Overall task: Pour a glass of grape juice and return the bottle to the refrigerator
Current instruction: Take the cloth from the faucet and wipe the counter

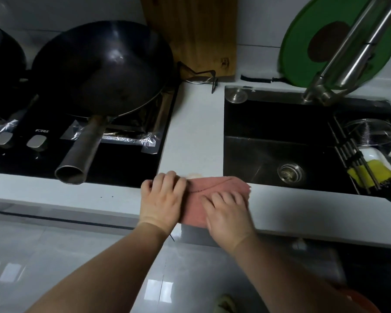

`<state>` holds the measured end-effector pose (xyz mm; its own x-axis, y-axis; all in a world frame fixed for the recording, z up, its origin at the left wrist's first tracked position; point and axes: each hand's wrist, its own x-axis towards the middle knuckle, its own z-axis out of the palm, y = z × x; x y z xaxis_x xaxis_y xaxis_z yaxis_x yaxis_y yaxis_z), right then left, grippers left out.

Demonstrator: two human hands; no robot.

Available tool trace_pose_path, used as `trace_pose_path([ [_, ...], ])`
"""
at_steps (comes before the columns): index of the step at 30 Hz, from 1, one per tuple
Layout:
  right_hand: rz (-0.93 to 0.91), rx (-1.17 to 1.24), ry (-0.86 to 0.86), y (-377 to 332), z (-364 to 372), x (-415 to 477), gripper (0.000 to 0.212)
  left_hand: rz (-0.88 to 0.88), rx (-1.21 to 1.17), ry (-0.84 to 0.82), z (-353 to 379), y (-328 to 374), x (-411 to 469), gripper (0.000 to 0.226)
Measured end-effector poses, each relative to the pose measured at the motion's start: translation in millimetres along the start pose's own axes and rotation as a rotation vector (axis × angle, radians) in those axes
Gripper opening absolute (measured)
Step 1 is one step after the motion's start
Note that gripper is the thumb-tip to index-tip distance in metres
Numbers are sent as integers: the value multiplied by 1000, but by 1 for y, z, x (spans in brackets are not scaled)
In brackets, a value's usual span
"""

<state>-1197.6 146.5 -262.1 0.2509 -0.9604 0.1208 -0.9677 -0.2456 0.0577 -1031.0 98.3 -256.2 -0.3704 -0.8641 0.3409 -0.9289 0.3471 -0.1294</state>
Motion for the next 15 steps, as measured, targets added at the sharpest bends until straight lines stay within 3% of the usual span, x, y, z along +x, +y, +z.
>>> trace_pose_path([
  [7,81,135,-197,4,5,10,54,-54,64,-137,-10,-26,48,25],
  [9,68,115,-243,5,8,12,59,33,1,-95,-6,-26,46,27],
  [12,48,80,-279,5,10,11,66,299,-209,-69,6,-11,13,40],
  [15,69,64,-259,0,6,11,68,226,-204,-312,11,-5,-12,56],
])
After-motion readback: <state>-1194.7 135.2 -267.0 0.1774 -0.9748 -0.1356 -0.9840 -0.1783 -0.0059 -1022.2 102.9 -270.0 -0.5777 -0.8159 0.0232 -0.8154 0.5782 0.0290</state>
